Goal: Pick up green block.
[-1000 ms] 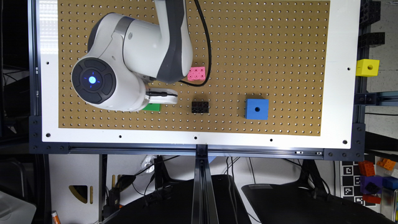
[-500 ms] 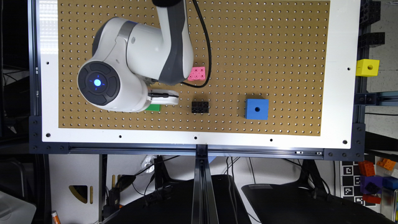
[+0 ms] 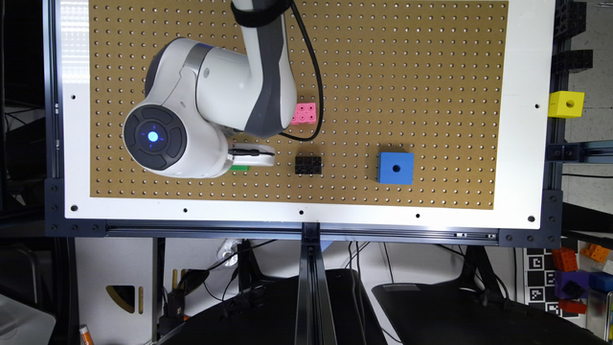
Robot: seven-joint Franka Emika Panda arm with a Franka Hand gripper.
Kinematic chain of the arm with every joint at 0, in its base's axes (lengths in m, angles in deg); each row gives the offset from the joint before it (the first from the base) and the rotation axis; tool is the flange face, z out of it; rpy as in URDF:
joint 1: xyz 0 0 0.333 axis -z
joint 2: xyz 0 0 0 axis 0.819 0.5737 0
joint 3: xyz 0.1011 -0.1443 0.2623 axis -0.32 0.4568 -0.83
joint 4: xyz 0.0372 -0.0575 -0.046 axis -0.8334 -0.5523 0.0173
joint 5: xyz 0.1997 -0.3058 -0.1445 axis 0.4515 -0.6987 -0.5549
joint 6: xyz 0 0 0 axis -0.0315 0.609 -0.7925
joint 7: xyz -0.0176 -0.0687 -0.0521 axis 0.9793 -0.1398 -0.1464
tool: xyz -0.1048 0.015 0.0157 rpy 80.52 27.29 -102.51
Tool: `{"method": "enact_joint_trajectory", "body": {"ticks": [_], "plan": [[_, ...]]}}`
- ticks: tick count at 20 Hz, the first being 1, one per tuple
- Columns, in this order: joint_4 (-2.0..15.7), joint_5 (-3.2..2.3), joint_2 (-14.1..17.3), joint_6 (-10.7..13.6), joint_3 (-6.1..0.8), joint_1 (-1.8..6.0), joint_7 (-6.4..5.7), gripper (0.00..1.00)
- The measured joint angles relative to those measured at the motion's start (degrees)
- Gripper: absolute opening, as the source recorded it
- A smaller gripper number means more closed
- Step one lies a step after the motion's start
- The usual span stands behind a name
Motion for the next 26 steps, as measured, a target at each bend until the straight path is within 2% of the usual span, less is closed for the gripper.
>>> {"method": "enact_joint_trajectory", "body": {"ticks": [12,17,26], "plan": [[-0.01,0.00,-0.54,0.58,0.00,0.03,0.00,0.00],[-0.03,0.00,-4.26,4.89,0.00,0.04,0.00,0.00],[-0.03,0.00,-10.34,10.91,0.00,0.04,0.00,0.00]]}}
